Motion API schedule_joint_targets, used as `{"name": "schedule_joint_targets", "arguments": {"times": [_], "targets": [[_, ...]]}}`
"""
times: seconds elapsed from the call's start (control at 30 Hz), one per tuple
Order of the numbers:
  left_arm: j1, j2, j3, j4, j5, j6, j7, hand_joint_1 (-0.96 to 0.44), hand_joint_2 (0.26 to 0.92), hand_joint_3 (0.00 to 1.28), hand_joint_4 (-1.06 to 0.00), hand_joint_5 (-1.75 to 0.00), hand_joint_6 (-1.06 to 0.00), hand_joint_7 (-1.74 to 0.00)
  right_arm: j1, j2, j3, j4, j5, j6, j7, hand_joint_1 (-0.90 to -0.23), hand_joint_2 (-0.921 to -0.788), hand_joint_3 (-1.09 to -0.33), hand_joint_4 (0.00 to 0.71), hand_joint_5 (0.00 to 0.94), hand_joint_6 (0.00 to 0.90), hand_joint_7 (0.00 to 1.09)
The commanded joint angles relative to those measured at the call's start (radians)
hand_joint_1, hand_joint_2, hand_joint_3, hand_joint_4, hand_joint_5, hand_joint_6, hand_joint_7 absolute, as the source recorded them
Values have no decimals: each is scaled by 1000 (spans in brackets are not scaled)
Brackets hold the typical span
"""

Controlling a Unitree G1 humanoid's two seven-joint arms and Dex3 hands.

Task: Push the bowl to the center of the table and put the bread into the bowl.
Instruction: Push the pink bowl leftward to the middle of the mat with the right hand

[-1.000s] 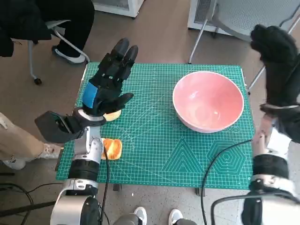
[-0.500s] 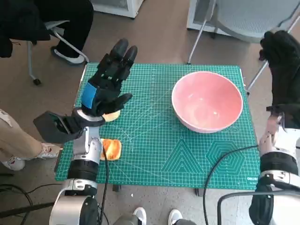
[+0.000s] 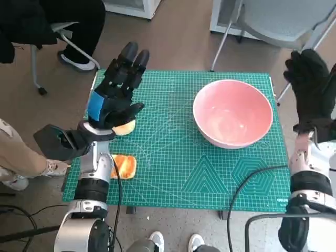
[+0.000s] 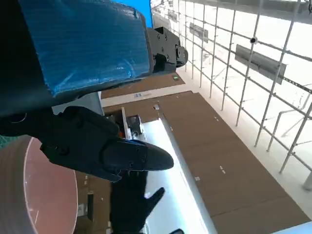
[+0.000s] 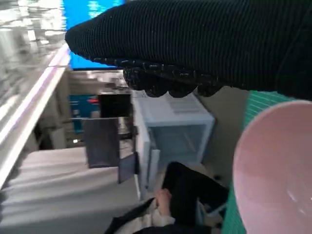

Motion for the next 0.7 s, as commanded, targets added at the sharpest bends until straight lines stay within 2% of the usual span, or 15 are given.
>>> {"name": "schedule_joint_targets", "arguments": {"times": [0.03, 0.33, 0.7], "targets": [[20, 11, 5, -29, -12, 11, 4, -552, 921, 239, -21, -7, -184, -22, 19, 3, -17, 30, -3, 59, -27, -658, -921, -812, 158, 2, 148, 228], [36, 14, 12, -55, -20, 25, 7, -547, 921, 240, -23, -6, -183, -21, 38, 2, -35, 45, -13, 125, -60, -657, -921, -823, 163, 2, 164, 199], [55, 26, 16, -78, -25, 28, -2, -540, 921, 241, -22, -4, -179, -19, 64, 7, -45, 49, -13, 165, -89, -651, -921, -836, 136, 2, 168, 166]]}}
